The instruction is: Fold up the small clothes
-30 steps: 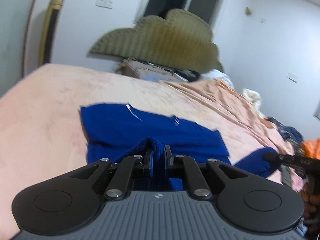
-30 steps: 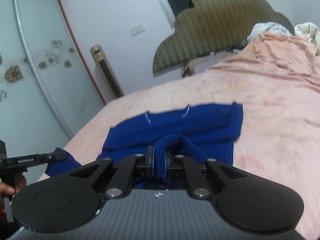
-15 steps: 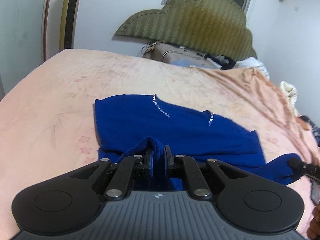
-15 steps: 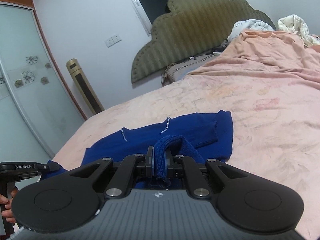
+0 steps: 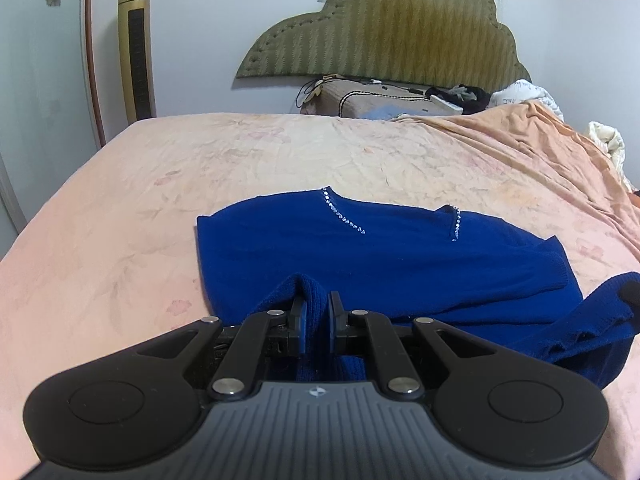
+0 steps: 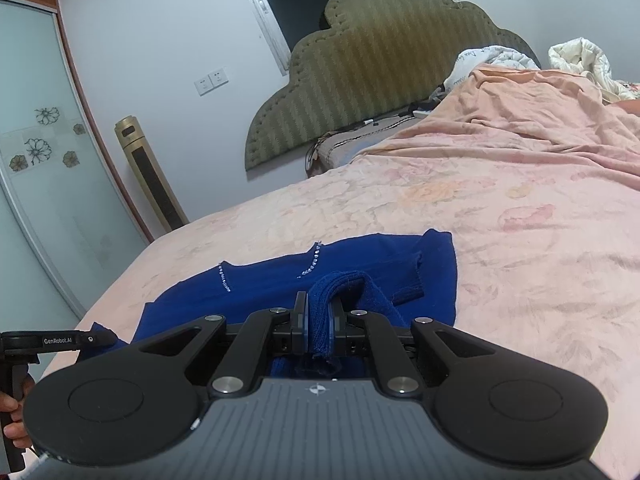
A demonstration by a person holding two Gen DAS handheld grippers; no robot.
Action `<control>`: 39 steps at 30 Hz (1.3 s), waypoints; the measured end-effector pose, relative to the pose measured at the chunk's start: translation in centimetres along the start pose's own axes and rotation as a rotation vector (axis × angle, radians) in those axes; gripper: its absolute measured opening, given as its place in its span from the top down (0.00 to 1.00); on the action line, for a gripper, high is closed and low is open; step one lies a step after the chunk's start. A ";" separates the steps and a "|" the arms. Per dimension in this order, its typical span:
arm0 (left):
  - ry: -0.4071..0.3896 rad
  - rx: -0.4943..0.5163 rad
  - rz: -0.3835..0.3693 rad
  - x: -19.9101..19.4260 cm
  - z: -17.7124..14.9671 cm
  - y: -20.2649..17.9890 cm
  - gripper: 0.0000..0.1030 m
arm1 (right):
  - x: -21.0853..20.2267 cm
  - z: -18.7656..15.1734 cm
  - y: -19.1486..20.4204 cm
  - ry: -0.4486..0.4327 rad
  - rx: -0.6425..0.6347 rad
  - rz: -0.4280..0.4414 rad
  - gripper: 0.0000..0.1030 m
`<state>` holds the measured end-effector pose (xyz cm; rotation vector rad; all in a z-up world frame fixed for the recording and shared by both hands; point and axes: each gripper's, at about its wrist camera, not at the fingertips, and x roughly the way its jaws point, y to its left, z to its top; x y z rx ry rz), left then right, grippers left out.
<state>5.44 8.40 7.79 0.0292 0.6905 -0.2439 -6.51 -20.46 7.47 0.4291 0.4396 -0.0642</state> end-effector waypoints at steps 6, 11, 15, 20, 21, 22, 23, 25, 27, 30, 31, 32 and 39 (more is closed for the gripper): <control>-0.008 0.004 0.001 0.3 0.2 -0.1 0.91 | 0.5 0.2 -0.6 -0.017 0.031 -0.015 0.88; -0.042 0.013 0.016 0.1 0.3 -0.4 0.91 | 0.8 0.3 -1.1 -0.029 0.062 -0.014 0.88; -0.081 0.014 0.036 -0.3 0.6 -0.4 0.91 | 1.0 0.6 -1.1 -0.035 0.068 -0.009 0.88; -0.106 0.014 0.042 0.0 1.9 -0.7 0.91 | 2.2 1.2 -1.5 -0.032 0.095 0.000 0.88; -0.107 0.014 0.043 0.2 2.3 -0.8 0.91 | 2.5 1.5 -1.6 -0.032 0.103 0.005 0.88; -0.109 0.012 0.043 0.4 2.6 -0.9 0.91 | 2.8 1.7 -1.7 -0.034 0.109 0.008 0.88; -0.112 0.010 0.044 0.7 2.9 -0.9 0.91 | 3.1 2.0 -1.7 -0.038 0.111 0.008 0.88; -0.118 0.013 0.051 1.4 3.5 -1.1 0.91 | 3.8 2.5 -1.8 -0.044 0.111 0.006 0.88; -0.117 0.006 0.055 2.1 4.1 -1.1 0.91 | 4.4 3.0 -2.1 -0.048 0.122 0.010 0.88; -0.103 -0.013 0.050 3.5 5.1 -0.9 0.91 | 5.6 3.8 -2.4 -0.047 0.137 0.012 0.88; -0.100 -0.016 0.053 4.0 5.4 -0.8 0.91 | 6.0 4.0 -2.4 -0.045 0.142 0.012 0.88; -0.099 -0.015 0.058 4.6 5.8 -0.9 0.91 | 6.6 4.2 -2.5 -0.043 0.147 0.010 0.88; -0.041 -0.026 0.082 9.8 7.5 -0.4 0.91 | 11.5 4.7 -3.6 0.009 0.181 -0.012 0.88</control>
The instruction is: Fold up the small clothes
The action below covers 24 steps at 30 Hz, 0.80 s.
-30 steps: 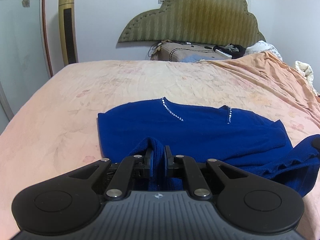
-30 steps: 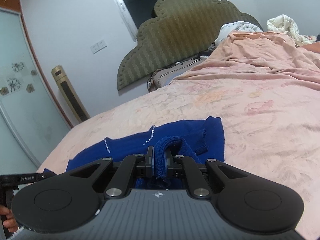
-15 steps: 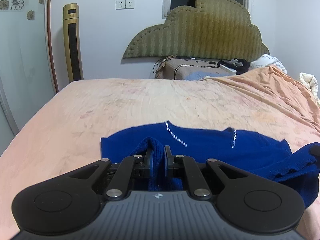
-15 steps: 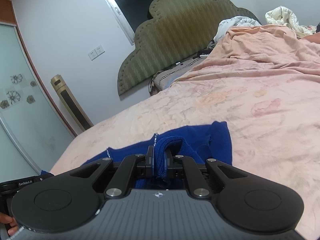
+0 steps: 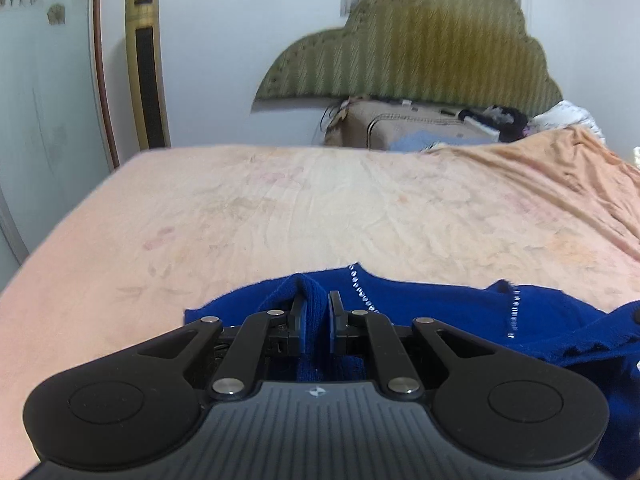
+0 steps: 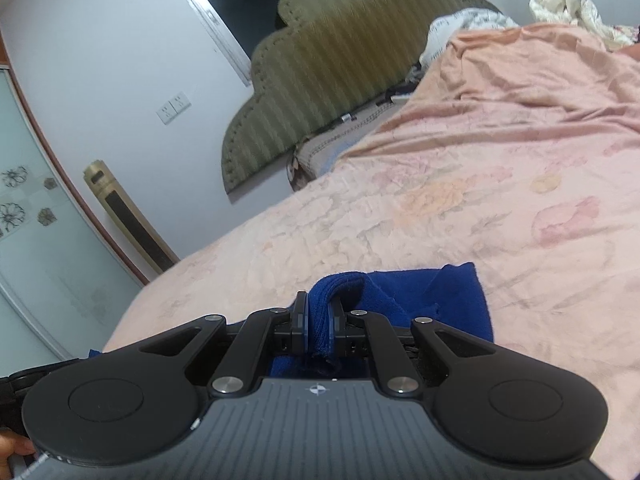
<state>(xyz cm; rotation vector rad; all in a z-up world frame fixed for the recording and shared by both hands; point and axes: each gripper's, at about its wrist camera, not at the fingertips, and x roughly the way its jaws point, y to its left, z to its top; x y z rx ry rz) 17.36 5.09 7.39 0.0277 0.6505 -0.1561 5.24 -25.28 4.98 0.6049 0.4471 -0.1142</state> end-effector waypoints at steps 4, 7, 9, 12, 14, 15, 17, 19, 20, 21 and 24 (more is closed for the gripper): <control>0.046 -0.013 0.006 2.9 0.1 0.2 0.91 | 2.5 0.1 -0.5 0.033 0.012 -0.020 0.88; 0.067 -0.012 0.007 4.4 0.2 0.2 0.91 | 3.9 0.3 -0.9 0.057 0.026 -0.027 0.88; 0.089 -0.016 0.000 5.4 0.3 0.1 0.91 | 4.9 0.5 -1.3 0.074 0.044 -0.030 0.88; 0.141 -0.057 -0.030 6.9 0.5 0.5 0.90 | 6.6 0.8 -2.1 0.119 0.083 -0.030 0.85; 0.168 -0.123 -0.051 7.7 0.6 1.3 0.88 | 7.7 0.8 -2.7 0.141 0.124 -0.050 0.72; 0.171 -0.158 -0.060 7.9 0.7 1.7 0.87 | 8.1 0.8 -3.1 0.145 0.137 -0.053 0.67; 0.190 -0.213 -0.079 8.3 0.8 2.5 0.78 | 8.7 0.9 -3.6 0.140 0.159 -0.050 0.48; 0.200 -0.243 -0.083 8.6 1.0 2.9 0.69 | 8.9 1.1 -4.1 0.127 0.166 -0.057 0.43; 0.192 -0.249 -0.069 8.6 1.1 3.1 0.59 | 8.9 1.3 -4.1 0.119 0.166 -0.069 0.41; 0.176 -0.248 -0.045 8.4 1.2 3.3 0.51 | 8.7 1.5 -4.1 0.108 0.166 -0.082 0.41; 0.101 -0.248 0.016 7.5 1.6 3.9 0.25 | 7.7 1.8 -2.9 0.048 0.085 -0.101 0.40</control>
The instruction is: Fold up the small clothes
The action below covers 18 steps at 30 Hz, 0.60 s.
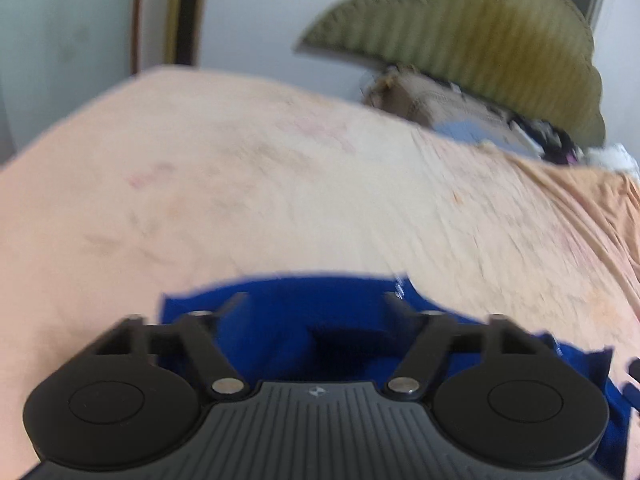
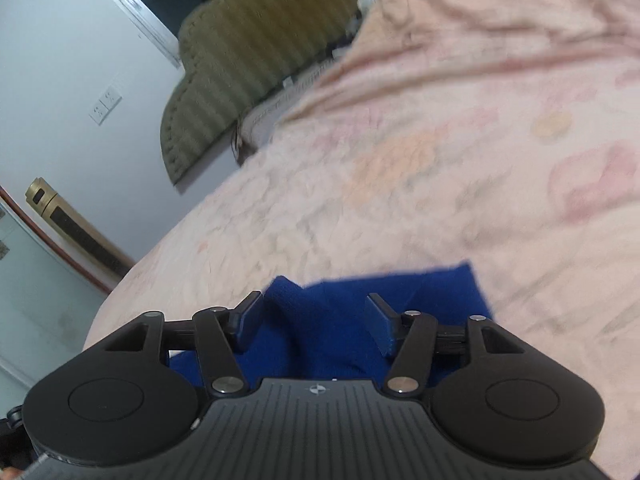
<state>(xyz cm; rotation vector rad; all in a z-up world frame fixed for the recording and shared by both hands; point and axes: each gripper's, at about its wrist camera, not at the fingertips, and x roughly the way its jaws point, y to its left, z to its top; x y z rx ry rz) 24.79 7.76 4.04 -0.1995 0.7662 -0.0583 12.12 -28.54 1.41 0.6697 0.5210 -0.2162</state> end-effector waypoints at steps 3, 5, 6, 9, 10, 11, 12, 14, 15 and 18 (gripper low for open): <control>-0.039 0.012 0.043 -0.6 0.4 0.1 0.25 | -0.3 -0.6 2.3 -0.007 -0.159 0.007 0.37; -0.047 0.065 0.076 -0.7 0.3 -0.4 0.25 | 0.4 -1.3 3.6 0.043 -0.249 0.043 0.33; -0.050 0.106 0.087 -0.7 0.2 -0.8 0.25 | 1.0 -1.5 4.0 0.077 -0.282 0.055 0.32; -0.041 0.247 0.113 -0.2 -0.7 -2.2 0.25 | 2.6 -1.7 4.1 0.106 -0.322 -0.022 0.31; -0.025 0.292 0.133 0.2 -1.1 -2.7 0.22 | 2.9 -1.4 3.8 0.089 -0.321 -0.072 0.31; -0.007 0.329 0.161 0.8 -1.3 -3.0 0.22 | 3.0 -1.1 3.4 0.067 -0.318 -0.127 0.31; 0.003 0.356 0.193 1.4 -1.6 -3.2 0.22 | 2.9 -0.8 3.0 0.046 -0.317 -0.196 0.31; -0.009 0.373 0.217 1.6 -2.1 -3.1 0.22 | 2.2 -0.5 2.9 0.018 -0.322 -0.255 0.28; -0.014 0.374 0.212 1.4 -2.4 -2.9 0.22 | 1.6 -0.7 2.7 0.013 -0.334 -0.228 0.28; -0.002 0.355 0.198 1.5 -2.6 -2.7 0.22 | 0.7 -2.0 3.9 0.039 -0.415 -0.128 0.19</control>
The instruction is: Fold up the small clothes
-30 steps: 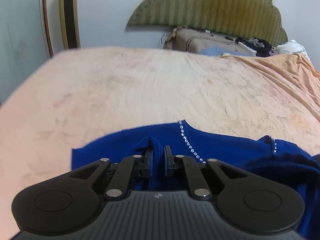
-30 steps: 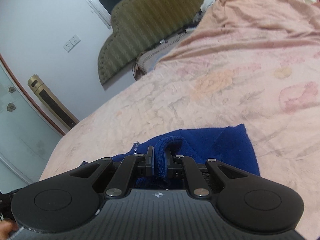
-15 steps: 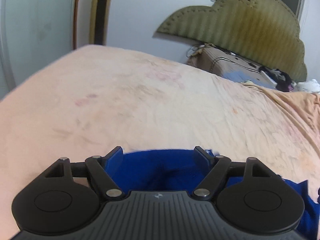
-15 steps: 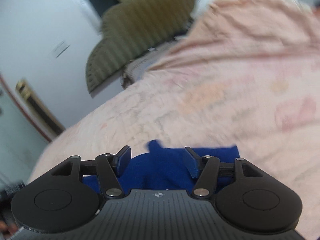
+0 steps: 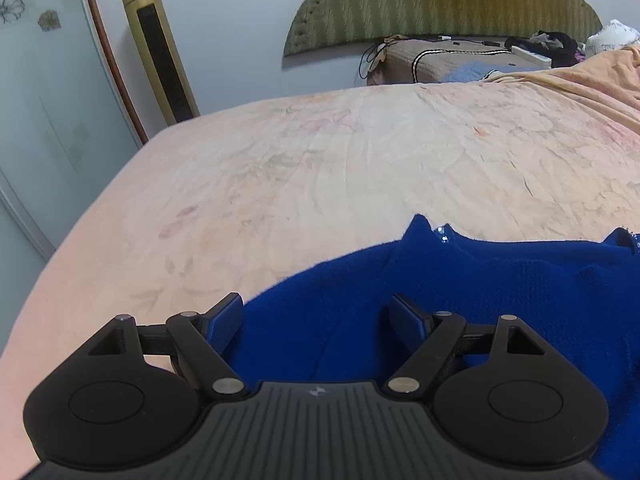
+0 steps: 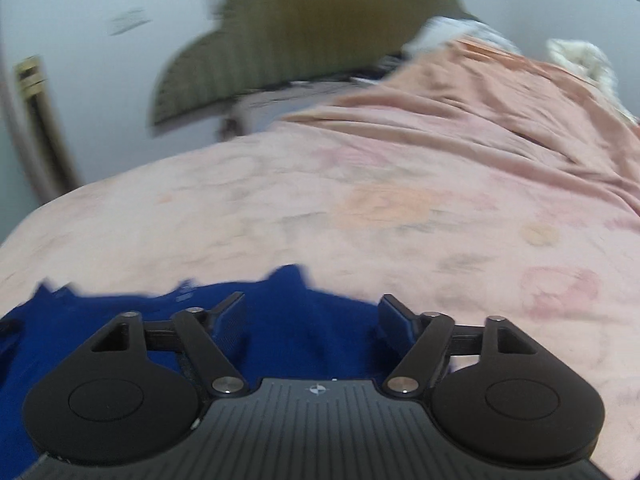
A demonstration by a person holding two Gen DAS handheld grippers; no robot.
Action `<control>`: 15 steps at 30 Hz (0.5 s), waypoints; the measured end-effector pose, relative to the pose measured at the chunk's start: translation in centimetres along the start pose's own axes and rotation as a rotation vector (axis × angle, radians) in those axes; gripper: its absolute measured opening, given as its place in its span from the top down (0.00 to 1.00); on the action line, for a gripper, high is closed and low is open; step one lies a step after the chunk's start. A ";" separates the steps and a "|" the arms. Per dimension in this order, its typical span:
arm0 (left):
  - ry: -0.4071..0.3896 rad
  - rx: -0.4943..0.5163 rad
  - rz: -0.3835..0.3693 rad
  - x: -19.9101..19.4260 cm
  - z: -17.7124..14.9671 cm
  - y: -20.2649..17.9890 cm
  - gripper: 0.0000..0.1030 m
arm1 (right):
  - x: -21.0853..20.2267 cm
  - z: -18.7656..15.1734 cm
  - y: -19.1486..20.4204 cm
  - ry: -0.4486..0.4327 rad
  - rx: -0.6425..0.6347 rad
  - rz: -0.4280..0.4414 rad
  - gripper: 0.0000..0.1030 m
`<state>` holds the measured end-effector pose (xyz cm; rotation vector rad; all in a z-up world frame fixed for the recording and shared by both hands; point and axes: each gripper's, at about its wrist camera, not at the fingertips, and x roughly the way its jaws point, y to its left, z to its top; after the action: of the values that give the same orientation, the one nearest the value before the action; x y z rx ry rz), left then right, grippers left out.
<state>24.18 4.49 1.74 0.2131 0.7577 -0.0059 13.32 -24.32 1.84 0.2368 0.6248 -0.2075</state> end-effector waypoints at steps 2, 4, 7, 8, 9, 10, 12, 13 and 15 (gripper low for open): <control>0.008 -0.008 -0.008 0.1 -0.2 0.1 0.22 | 0.1 -0.6 1.2 0.018 -0.064 0.022 0.10; 0.015 -0.013 -0.008 -0.1 -0.5 0.2 0.22 | 0.9 -1.0 1.7 0.052 -0.106 -0.048 0.10; 0.015 -0.019 -0.017 -0.4 -1.0 0.4 0.22 | 0.8 -1.3 0.8 0.067 -0.065 -0.137 0.12; 0.016 -0.022 -0.019 -0.4 -1.1 0.5 0.22 | 0.3 -1.3 0.8 0.055 -0.058 -0.119 0.10; 0.017 -0.025 -0.021 -0.5 -1.2 0.6 0.22 | -0.3 -1.5 1.0 0.046 -0.063 -0.103 0.10; 0.019 -0.031 -0.022 -0.6 -1.4 0.7 0.22 | -0.8 -1.6 1.4 0.037 -0.075 -0.095 0.10; 0.020 -0.044 -0.027 -0.7 -1.6 0.9 0.22 | -1.8 -2.1 2.3 0.024 -0.104 -0.085 0.09; 0.020 -0.050 -0.032 -0.9 -1.8 1.0 0.22 | -2.2 -2.2 2.7 0.022 -0.116 -0.078 0.09; 0.020 -0.056 -0.042 -1.3 -2.2 1.2 0.22 | -2.8 -2.7 3.4 0.029 -0.136 -0.057 0.09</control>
<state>21.79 6.02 1.30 0.1439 0.7809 -0.0222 10.51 -19.96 1.92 0.0909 0.6724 -0.2158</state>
